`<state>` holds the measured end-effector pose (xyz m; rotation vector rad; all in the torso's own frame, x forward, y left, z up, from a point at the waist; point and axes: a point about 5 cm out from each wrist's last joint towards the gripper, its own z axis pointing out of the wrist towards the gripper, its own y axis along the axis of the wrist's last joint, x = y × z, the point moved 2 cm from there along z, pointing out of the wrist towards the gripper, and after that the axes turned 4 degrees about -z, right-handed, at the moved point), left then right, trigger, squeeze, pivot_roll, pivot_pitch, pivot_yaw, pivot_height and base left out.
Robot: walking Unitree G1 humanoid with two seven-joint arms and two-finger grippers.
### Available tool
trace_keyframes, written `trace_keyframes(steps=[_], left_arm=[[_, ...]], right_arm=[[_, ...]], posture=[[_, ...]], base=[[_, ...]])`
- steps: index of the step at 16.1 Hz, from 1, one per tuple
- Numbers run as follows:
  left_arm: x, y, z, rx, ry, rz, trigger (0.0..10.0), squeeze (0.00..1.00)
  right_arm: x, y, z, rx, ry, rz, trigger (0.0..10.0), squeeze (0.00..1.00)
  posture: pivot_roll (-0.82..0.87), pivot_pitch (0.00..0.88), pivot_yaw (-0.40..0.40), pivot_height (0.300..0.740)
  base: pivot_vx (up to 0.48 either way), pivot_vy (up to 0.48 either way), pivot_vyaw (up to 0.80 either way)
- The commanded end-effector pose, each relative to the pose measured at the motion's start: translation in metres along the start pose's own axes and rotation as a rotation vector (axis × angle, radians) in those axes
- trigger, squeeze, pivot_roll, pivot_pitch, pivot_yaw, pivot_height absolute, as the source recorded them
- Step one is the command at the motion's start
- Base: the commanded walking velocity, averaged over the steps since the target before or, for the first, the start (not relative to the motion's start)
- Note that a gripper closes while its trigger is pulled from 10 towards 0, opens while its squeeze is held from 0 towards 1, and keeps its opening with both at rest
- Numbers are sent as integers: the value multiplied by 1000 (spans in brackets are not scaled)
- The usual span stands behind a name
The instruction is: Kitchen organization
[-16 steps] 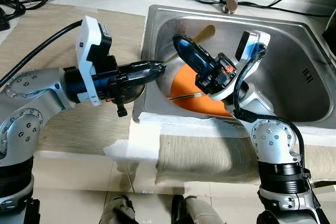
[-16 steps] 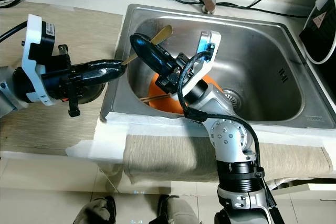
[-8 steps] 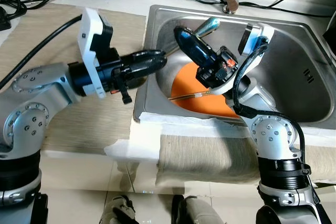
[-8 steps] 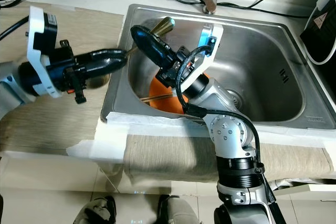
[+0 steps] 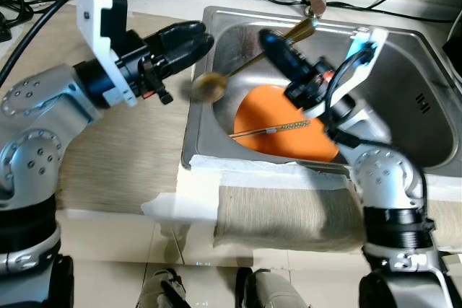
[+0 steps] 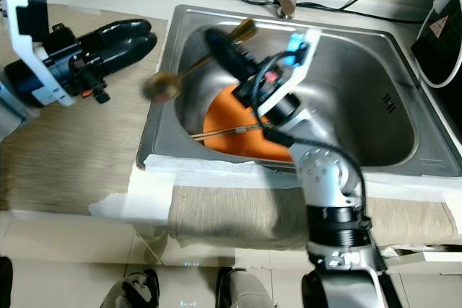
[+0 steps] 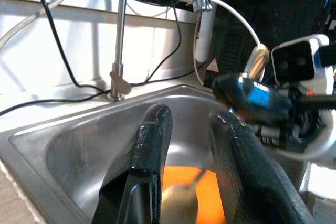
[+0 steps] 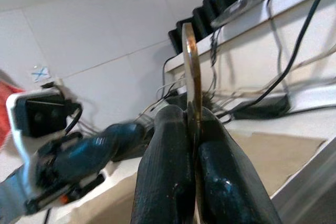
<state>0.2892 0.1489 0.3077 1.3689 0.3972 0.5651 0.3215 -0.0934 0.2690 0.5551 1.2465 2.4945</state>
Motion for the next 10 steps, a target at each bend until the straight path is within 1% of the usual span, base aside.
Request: trace_keyframes(steps=[1,2,3,4,6,7,8,9,10], left_arm=[[-3,-1,-4,28,-2,32,10000,0],[-3,-9,-7,89,16,92,10000,0],[-7,-17,-10,142,10,130,10000,0],[-15,-26,-14,187,-13,163,10000,0],[-26,-31,-13,200,-50,168,10000,0],[-31,-41,-11,238,-60,174,10000,0],[-32,-44,-11,250,-60,176,10000,0],[-31,-54,-12,287,-41,188,10000,0],[-30,-57,-11,293,-35,188,10000,0]], right_arm=[[-7,15,-1,-33,-32,-68,0,0],[-13,20,-2,-6,-61,-165,0,0],[-20,22,-2,36,-87,-263,0,0],[-26,23,-3,97,-104,-384,0,0],[-34,16,-3,168,-114,-476,0,0],[-43,3,-2,264,-110,-571,0,0],[-45,-1,-2,292,-107,-598,0,0],[-56,-18,-5,393,-112,-655,0,0],[-61,-25,-7,437,-114,-674,0,0]], posture=[[-86,167,-93,740],[-86,167,-93,740],[-94,169,-93,740],[-95,169,-93,740],[-93,168,-95,740],[-92,168,-94,740],[-92,168,-94,740],[-93,166,-98,740],[-91,166,-100,740]], base=[[0,0,0],[0,0,0],[0,0,0],[0,0,0],[0,0,0],[0,0,0],[0,0,0],[0,0,0],[0,0,0]])
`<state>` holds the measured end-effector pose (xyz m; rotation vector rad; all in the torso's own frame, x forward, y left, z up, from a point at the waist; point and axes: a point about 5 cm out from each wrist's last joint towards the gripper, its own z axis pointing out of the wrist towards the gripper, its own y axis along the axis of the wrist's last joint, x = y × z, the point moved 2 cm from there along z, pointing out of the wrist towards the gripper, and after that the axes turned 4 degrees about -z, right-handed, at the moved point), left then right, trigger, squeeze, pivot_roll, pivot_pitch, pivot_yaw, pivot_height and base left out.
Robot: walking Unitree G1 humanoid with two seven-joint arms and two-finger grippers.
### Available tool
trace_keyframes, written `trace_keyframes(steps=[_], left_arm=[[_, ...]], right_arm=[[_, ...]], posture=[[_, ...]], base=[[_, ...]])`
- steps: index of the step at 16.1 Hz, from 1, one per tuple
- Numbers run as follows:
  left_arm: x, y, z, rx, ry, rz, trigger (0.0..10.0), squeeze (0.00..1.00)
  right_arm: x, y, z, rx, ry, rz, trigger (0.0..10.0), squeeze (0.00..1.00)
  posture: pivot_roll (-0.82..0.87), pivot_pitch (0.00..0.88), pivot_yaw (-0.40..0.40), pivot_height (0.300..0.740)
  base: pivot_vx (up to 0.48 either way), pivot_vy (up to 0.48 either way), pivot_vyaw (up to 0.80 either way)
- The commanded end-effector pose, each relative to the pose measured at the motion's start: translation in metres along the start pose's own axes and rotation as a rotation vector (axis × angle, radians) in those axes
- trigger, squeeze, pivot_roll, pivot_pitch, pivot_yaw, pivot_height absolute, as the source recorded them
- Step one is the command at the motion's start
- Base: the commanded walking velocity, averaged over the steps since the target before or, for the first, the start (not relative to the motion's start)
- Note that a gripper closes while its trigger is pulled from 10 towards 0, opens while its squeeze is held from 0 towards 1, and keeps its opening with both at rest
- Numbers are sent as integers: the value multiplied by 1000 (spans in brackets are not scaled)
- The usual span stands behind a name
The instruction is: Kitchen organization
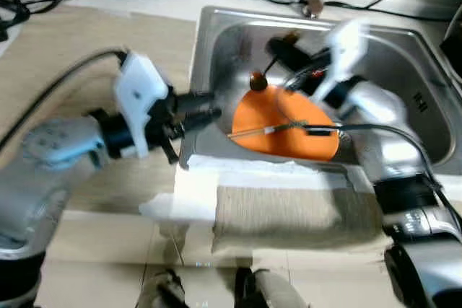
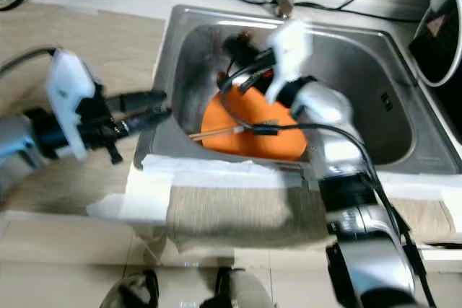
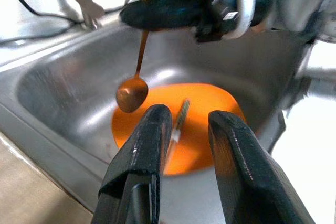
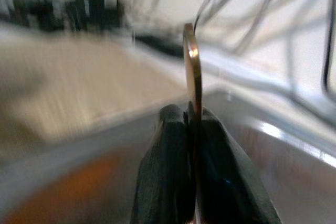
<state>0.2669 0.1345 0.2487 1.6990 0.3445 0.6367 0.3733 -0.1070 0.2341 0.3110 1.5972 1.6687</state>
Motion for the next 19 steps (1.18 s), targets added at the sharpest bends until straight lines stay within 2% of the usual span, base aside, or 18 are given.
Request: trace_keyframes(steps=[1,2,4,6,9,12,13,14,15,19], left_arm=[[-2,-2,1,8,6,20,10000,0],[-2,-2,1,8,6,20,10000,0],[-11,-4,0,8,-26,7,10000,0],[-13,-7,-1,22,-21,8,10000,0],[-11,-7,-2,19,-5,12,10000,0],[-13,-7,-1,18,-9,12,10000,0],[-13,-7,-2,18,-9,15,10000,0],[-12,-7,-1,19,-9,19,10000,0],[-11,-6,-1,21,-13,26,10000,0],[-9,-5,1,15,-1,29,10000,0]], right_arm=[[-1,-10,-1,56,10,-70,0,0],[-1,-10,-1,56,10,-70,0,0],[1,-45,-2,234,40,-180,0,0],[-1,-64,-9,350,39,-259,0,0],[-10,-72,-15,407,2,-312,0,0],[-18,-73,-16,416,-33,-360,0,0],[-19,-76,-17,435,-30,-392,784,0],[-19,-80,-19,460,-25,-432,4157,0],[-21,-81,-20,475,-40,-453,10000,0],[-26,-78,-17,464,-66,-451,10000,0]], posture=[[-91,166,-100,740],[-91,166,-100,740],[-79,159,-107,740],[-75,163,-111,740],[-72,170,-116,740],[-73,165,-113,740],[-76,166,-109,740],[-76,166,-108,740],[-77,168,-108,740],[-76,168,-107,740]], base=[[0,0,0],[0,0,0],[0,0,0],[0,0,0],[0,0,0],[0,0,0],[0,0,0],[0,0,0],[0,0,0],[0,0,0]])
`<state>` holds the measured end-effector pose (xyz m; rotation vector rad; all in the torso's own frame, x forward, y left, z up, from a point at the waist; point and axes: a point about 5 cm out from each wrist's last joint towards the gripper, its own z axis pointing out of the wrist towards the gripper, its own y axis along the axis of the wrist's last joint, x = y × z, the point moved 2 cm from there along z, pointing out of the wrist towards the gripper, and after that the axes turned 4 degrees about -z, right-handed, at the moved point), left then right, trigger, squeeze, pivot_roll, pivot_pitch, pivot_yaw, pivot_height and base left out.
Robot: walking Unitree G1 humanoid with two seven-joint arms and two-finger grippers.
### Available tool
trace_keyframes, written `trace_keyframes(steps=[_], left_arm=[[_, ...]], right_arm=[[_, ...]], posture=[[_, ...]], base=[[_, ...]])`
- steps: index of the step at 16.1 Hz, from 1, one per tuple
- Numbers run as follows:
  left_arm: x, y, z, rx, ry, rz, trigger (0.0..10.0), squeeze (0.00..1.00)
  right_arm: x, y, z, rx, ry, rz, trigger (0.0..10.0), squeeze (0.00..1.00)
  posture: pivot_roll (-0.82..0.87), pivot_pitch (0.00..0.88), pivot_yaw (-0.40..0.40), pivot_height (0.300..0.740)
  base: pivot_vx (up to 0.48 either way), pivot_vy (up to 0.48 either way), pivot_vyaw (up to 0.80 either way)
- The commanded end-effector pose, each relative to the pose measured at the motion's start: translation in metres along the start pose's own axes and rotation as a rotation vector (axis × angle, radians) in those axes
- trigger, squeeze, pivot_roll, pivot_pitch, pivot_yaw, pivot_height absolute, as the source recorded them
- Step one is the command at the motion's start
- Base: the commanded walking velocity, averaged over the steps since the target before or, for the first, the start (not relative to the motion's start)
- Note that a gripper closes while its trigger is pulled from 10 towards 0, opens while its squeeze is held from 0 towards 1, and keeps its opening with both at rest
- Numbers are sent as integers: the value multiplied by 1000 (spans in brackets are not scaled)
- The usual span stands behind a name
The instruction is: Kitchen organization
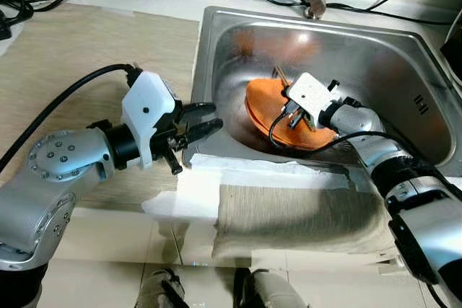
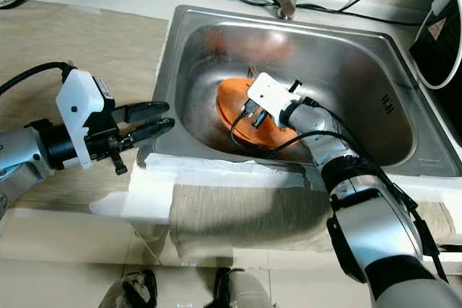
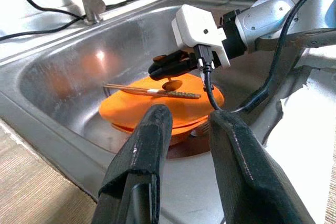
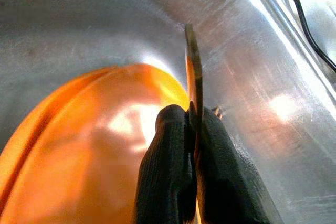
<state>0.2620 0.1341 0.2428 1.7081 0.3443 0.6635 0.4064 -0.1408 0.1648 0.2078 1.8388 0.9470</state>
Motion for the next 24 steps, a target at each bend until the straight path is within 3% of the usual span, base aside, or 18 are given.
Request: trace_keyframes(steps=[1,8,10,11,14,18,24], left_arm=[[-4,0,3,5,-17,11,10000,0],[-3,-1,2,10,-7,19,10000,0],[-4,-2,2,12,-8,19,10000,0],[-5,-2,2,11,-10,18,10000,0],[-5,-4,2,12,-7,15,10000,0],[-5,-3,3,12,-9,16,10000,0],[1,-5,-3,7,44,-8,10000,0]], right_arm=[[-5,-1,-1,6,-12,-6,10000,0],[2,-5,0,25,7,-25,10000,0],[2,-5,1,31,14,-31,10000,286],[2,-6,1,34,13,-30,10000,565],[2,-8,0,47,12,-34,10000,965],[1,-10,-1,53,6,-30,10000,1000],[-24,-5,-16,-64,-121,22,10000,1000]], posture=[[-76,168,-107,740],[-69,166,-114,740],[-68,166,-119,740],[-68,166,-119,740],[-71,171,-122,740],[-72,171,-119,740],[-75,173,-106,740]], base=[[0,0,0],[0,0,0],[0,0,0],[0,0,0],[0,0,0],[0,0,0],[0,0,0]])
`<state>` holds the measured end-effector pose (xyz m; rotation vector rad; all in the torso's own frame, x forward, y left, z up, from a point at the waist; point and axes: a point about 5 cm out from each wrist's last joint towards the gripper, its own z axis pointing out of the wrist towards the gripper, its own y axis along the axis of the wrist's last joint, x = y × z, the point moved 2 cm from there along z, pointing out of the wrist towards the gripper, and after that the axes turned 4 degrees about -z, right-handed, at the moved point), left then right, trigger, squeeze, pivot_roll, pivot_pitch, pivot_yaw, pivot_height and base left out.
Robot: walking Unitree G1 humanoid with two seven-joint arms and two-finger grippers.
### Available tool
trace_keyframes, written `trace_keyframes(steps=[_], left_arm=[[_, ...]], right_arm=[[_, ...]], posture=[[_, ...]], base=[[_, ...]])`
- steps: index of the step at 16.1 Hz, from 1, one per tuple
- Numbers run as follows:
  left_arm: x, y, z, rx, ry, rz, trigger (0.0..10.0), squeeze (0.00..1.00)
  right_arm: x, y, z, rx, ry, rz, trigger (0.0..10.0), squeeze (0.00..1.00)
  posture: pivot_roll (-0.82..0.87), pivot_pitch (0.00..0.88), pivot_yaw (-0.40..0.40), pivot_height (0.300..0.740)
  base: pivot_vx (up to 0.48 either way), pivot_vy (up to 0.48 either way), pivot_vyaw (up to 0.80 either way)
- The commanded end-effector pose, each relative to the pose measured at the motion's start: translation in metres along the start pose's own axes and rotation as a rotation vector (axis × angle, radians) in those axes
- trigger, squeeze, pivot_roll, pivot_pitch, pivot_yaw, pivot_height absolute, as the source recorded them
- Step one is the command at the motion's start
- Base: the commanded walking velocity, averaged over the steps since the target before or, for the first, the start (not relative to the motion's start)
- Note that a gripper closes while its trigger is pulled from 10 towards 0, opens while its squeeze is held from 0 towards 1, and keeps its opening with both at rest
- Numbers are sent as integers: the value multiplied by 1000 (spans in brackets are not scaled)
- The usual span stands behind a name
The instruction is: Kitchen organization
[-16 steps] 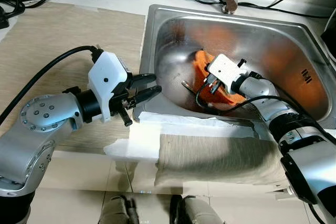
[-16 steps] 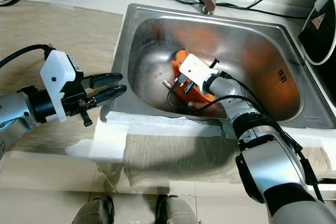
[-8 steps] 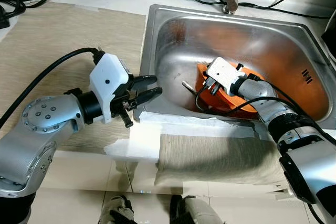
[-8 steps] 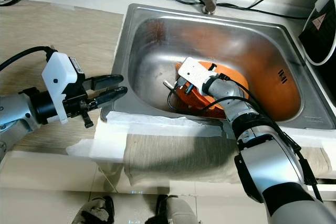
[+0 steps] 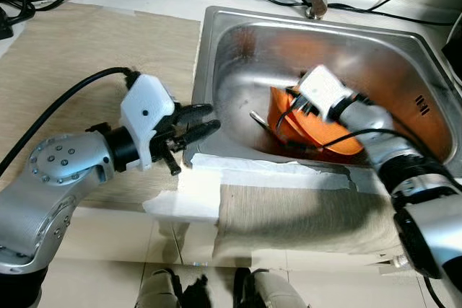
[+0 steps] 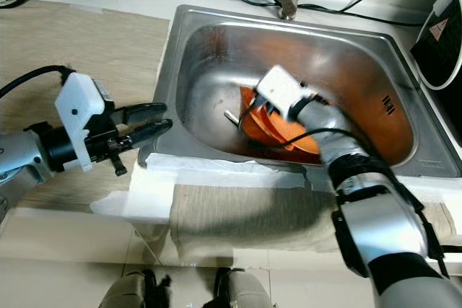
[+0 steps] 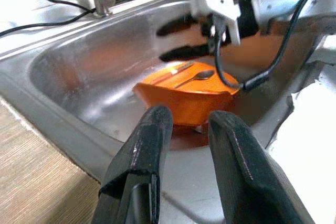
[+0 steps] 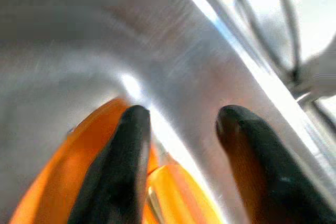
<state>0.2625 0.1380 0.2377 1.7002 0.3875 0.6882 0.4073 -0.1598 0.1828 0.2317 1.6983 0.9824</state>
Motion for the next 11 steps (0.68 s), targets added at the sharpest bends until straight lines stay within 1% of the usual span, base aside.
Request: trace_keyframes(steps=[1,2,3,4,5,6,7,8,9,10,11], left_arm=[[3,1,-1,-3,38,1,10000,0],[7,0,-1,-7,64,-6,10000,0],[11,0,-1,-15,98,3,10000,0],[16,0,0,-27,135,19,10000,0],[18,1,0,-41,158,26,10000,0],[27,6,-1,-77,236,29,10000,0],[31,9,-2,-98,270,31,10000,0],[37,15,-6,-150,331,5,10000,0],[39,15,-9,-156,363,-8,10000,0],[44,19,-14,-171,437,10,10000,0],[43,19,-16,-182,467,-22,10000,0]], right_arm=[[-3,-2,-8,-42,-21,25,10000,1000],[-4,1,-12,-83,-35,35,10000,820],[-6,7,-16,-141,-59,68,10000,0],[-11,13,-20,-198,-96,117,10000,0],[-14,16,-23,-223,-123,159,10000,0],[-21,25,-29,-283,-173,242,10000,0],[-24,28,-33,-308,-191,273,10000,0],[-28,41,-44,-371,-251,357,10000,0],[-28,47,-47,-393,-266,381,10000,0],[-24,58,-53,-425,-288,424,10000,0],[-17,70,-60,-481,-284,496,10000,0]], posture=[[-81,176,-102,740],[-87,178,-97,740],[-93,179,-94,740],[-94,179,-93,740],[-95,179,-92,740],[-99,179,-88,740],[-100,180,-89,740],[-102,182,-88,740],[-102,182,-88,740],[-105,182,-89,740],[-106,180,-90,740]], base=[[0,0,0],[0,0,0],[0,0,0],[0,0,0],[0,0,0],[0,0,0],[0,0,0],[0,0,0],[0,0,0],[0,0,0],[0,0,0]])
